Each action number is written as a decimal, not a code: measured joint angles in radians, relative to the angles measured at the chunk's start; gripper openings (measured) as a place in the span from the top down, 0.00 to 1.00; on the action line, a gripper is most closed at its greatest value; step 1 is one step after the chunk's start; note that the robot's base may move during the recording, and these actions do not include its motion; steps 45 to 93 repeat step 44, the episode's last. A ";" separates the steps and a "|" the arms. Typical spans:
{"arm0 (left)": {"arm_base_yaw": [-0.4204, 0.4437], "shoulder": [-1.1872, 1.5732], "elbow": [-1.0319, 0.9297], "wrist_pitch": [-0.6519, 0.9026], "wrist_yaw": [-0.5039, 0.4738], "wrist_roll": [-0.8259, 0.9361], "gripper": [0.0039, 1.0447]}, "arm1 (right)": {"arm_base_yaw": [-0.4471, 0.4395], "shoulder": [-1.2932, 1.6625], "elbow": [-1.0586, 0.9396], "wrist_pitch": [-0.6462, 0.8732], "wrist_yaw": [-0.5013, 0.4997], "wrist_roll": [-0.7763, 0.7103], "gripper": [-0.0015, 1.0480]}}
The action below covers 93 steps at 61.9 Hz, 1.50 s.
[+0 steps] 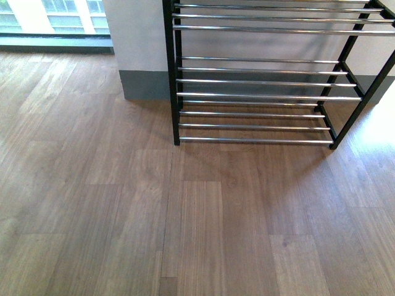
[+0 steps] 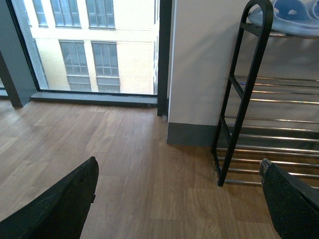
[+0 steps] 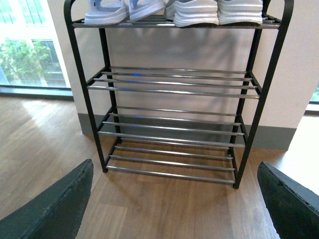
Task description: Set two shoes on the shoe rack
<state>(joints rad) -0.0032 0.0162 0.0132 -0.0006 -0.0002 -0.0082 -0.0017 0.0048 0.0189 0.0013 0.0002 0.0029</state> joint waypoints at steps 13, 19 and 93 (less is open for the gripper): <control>0.000 0.000 0.000 0.000 0.000 0.000 0.09 | 0.000 0.000 0.000 0.000 0.000 0.000 0.09; 0.000 0.000 0.000 0.000 0.000 0.000 0.09 | 0.000 0.000 0.000 0.000 0.000 0.000 0.09; 0.000 0.000 0.000 0.000 0.000 0.000 0.09 | 0.000 0.000 0.000 0.000 0.000 0.000 0.09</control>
